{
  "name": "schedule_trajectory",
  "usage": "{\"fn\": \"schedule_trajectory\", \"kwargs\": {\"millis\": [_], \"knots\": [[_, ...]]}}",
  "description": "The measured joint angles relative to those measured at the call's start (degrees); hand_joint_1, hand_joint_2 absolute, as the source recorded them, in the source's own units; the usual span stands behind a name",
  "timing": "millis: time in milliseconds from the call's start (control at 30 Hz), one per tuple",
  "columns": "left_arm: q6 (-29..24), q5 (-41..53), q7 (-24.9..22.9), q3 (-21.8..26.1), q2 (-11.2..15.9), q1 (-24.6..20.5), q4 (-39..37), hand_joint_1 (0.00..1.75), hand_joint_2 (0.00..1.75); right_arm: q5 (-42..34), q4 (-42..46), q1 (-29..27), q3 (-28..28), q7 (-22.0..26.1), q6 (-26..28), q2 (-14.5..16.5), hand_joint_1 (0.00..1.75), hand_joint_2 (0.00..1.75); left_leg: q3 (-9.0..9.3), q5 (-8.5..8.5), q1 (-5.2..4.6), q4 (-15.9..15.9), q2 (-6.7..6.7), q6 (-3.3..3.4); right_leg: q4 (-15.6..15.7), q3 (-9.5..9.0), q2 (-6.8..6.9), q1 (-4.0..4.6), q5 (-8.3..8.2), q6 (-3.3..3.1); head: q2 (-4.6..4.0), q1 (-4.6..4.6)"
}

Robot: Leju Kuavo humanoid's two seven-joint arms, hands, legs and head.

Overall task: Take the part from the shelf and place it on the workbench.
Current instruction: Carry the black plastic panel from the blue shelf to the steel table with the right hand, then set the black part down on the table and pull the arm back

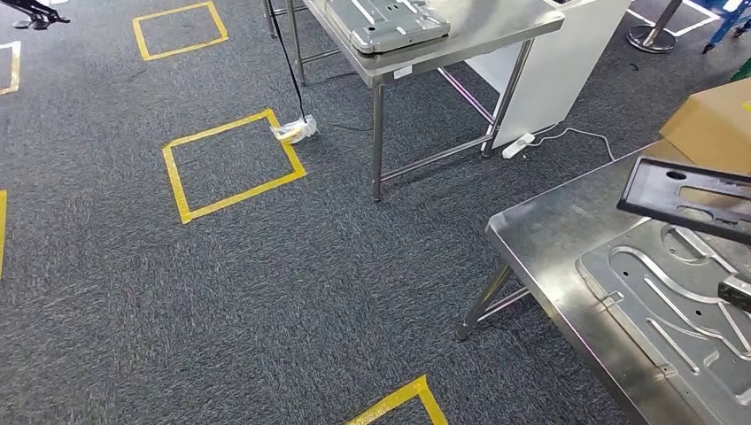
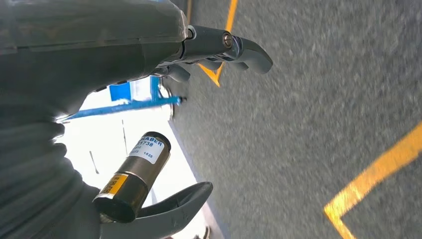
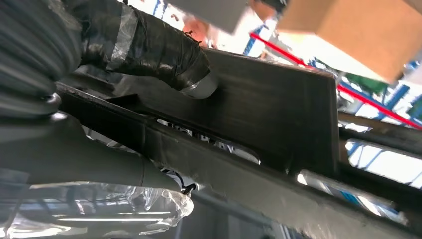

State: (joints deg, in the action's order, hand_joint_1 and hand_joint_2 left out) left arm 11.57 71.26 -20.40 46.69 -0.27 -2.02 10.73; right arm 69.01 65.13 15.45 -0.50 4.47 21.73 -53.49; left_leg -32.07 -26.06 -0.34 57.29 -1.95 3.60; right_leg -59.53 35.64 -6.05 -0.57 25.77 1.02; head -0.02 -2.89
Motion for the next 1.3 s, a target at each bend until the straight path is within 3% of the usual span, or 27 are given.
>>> {"fn": "schedule_trajectory", "kwargs": {"millis": [33,100,167,200,233,300,367,467,533,600,667,700,733,833,900,967,1033,1100,1167,1200,1233,1300], "knots": [[-0.01,0.1,-0.04,0.07,-0.08,0.01,0.0,0.0,1.75,-0.03,-0.46,-0.64,-0.58,0.13,0.66,0.25,1.75,1.75,0.4,0.3,0.1,-0.75,0.74,0.19,-1.59,0.77,1.65,0.07,1.03,0.27,0.0,-0.02],[-0.02,0.37,-0.07,0.3,-0.17,0.08,0.0,0.0,1.75,0.2,-0.97,-2.13,-1.71,0.36,1.61,1.21,1.75,1.75,0.75,0.44,0.16,-1.36,2.11,0.33,-7.94,3.95,4.69,-0.26,4.25,0.91,-0.01,-0.02],[-0.02,0.67,-0.01,0.6,-0.28,0.13,0.0,0.0,1.75,0.77,-1.13,-4.57,-2.77,0.49,2.13,2.68,1.75,1.75,0.78,0.26,0.36,-1.34,3.45,0.11,-13.27,6.76,5.54,-1.02,5.79,1.73,-0.01,-0.02],[-0.02,0.8,0.07,0.77,-0.36,0.15,0.0,0.0,1.75,1.06,-1.16,-5.95,-3.34,0.62,2.3,3.52,1.75,1.75,0.8,0.09,0.53,-1.24,4.09,-0.11,-13.2,6.79,5.8,-1.45,5.09,2.15,-0.01,-0.02],[-0.03,0.92,0.15,0.97,-0.46,0.16,0.0,0.0,1.75,1.35,-1.13,-7.24,-3.98,0.77,2.49,4.48,1.75,1.75,0.81,-0.14,0.71,-1.04,4.71,-0.44,-10.72,5.55,6.26,-1.85,3.45,2.58,-0.01,-0.03],[-0.1,1.26,0.29,1.34,-0.53,0.15,0.02,0.0,1.75,1.97,-0.94,-9.33,-5.36,1.13,3.09,6.79,1.75,1.75,0.83,-0.91,0.88,-0.25,5.9,-1.38,-3.18,1.64,8.59,-2.28,0.26,3.32,-0.01,-0.05],[-0.2,1.57,0.36,1.64,-0.51,0.09,0.05,0.0,1.75,2.75,-0.7,-10.93,-6.38,1.29,3.82,9.28,1.75,1.75,1.02,-1.82,0.81,0.54,6.95,-2.42,0.41,-0.29,9.83,-2.01,-0.61,2.85,-0.01,0.09],[-0.2,1.85,0.4,1.81,-0.74,-0.27,0.07,0.0,1.75,3.59,-0.53,-12.6,-7.03,1.27,4.43,11.87,1.75,1.75,1.92,-2.74,0.95,0.89,8.04,-3.52,-0.05,-0.13,8.11,-1.62,-0.19,1.13,-0.01,0.35],[-0.28,1.94,0.42,1.86,-0.87,-0.39,0.07,0.0,1.75,3.88,-0.54,-12.75,-7.44,1.17,4.56,13.09,1.75,1.75,1.13,-4.76,1.33,3.36,5.93,-3.86,-0.04,-0.21,6.89,-1.64,-0.22,0.17,0.0,0.4],[-0.37,1.98,0.43,1.97,-0.9,-0.33,0.07,0.0,1.75,4.45,-0.66,-12.63,-7.64,1.08,4.85,14.7,1.75,1.75,-2.13,-8.45,1.4,10.26,3.16,-3.69,0.0,-0.21,5.64,-1.36,-0.27,-0.56,0.01,0.44],[-0.4,2.05,0.43,2.2,-0.9,-0.15,0.07,0.0,1.75,5.07,-1.07,-12.61,-7.63,0.96,5.34,16.43,1.75,1.75,-5.73,-10.55,1.07,16.89,2.45,-3.24,-0.02,-0.19,4.23,-0.77,-0.27,-0.95,0.0,0.45],[-0.42,2.08,0.43,2.31,-0.91,-0.08,0.06,0.0,1.75,5.23,-1.32,-12.62,-7.63,0.92,5.55,17.09,1.75,1.75,-6.44,-10.05,0.84,17.67,2.35,-2.87,-0.04,-0.21,3.46,-0.47,-0.27,-1.04,0.0,0.45],[-0.42,2.11,0.43,2.41,-0.92,-0.04,0.06,0.0,1.75,5.32,-1.56,-12.61,-7.63,0.9,5.69,17.6,1.75,1.75,-6.08,-8.45,0.57,16.18,2.13,-2.35,-0.06,-0.25,2.68,-0.2,-0.29,-1.09,0.0,0.45],[-0.33,2.23,0.44,2.76,-0.9,-0.09,0.07,0.0,1.75,5.27,-2.24,-12.44,-7.63,1.07,5.92,18.81,1.75,1.75,-1.58,-2.65,-0.08,5.24,-0.37,-0.52,-0.06,-0.32,0.58,0.27,-0.41,-1.13,0.0,0.4],[-0.05,2.21,0.49,3.13,-0.86,-0.14,0.07,0.0,1.75,5.18,-2.77,-12.1,-7.62,1.18,5.97,19.93,0.87,0.87,-0.14,-1.75,-0.28,1.95,-1.12,-0.19,0.02,-0.24,-0.48,0.13,-0.62,-0.84,-0.01,0.38],[0.37,2.1,0.57,3.52,-0.89,-0.31,0.07,0.0,1.75,5.23,-3.26,-11.75,-7.63,1.16,5.85,20.63,0.0,0.0,0.31,-1.37,-0.28,1.17,-0.06,-0.27,0.29,-0.27,-1.06,0.02,-0.82,-0.34,-0.01,0.43],[1.04,2.04,0.7,3.91,-0.95,-0.5,0.07,0.0,1.75,5.08,-4.12,-11.09,-7.6,1.02,5.19,21.04,0.0,0.0,0.98,-0.59,-0.03,-0.21,0.79,-0.03,-0.82,0.21,1.17,0.21,0.27,0.21,0.0,0.35],[1.64,1.98,0.82,4.25,-0.98,-0.43,0.07,0.0,0.87,4.11,-5.32,-9.76,-7.49,0.98,4.55,21.76,0.0,0.0,1.2,-0.04,0.11,-1.01,1.61,0.16,-5.91,2.49,4.47,0.11,3.63,0.85,0.0,0.24],[1.46,1.5,1.0,4.8,-0.99,-0.26,0.07,0.0,0.0,2.09,-6.03,-8.82,-7.29,1.48,5.09,22.67,0.0,0.0,0.96,-0.02,0.17,-0.9,2.31,0.12,-12.44,5.33,5.58,-0.47,6.6,1.55,0.0,0.24],[1.2,1.26,1.04,5.19,-1.02,-0.22,0.07,0.0,0.0,0.82,-6.02,-8.69,-7.21,1.85,5.71,23.1,0.0,0.0,0.85,-0.09,0.25,-0.74,2.56,0.02,-13.84,5.78,5.73,-0.79,6.75,1.88,0.0,0.23],[0.99,1.16,0.99,5.56,-1.05,-0.21,0.07,0.0,0.0,-0.46,-5.64,-8.66,-7.14,2.2,6.34,23.46,0.0,0.0,0.79,-0.21,0.37,-0.54,2.78,-0.16,-13.02,5.09,5.85,-1.09,5.81,2.2,0.0,0.23],[0.87,1.41,0.7,6.0,-1.13,-0.26,0.07,0.0,0.0,-2.13,-4.12,-8.48,-7.0,2.52,6.89,23.97,0.0,0.0,0.72,-0.63,0.65,0.13,3.14,-0.79,-6.04,1.07,6.28,-1.56,2.58,2.73,0.0,0.21]]}}
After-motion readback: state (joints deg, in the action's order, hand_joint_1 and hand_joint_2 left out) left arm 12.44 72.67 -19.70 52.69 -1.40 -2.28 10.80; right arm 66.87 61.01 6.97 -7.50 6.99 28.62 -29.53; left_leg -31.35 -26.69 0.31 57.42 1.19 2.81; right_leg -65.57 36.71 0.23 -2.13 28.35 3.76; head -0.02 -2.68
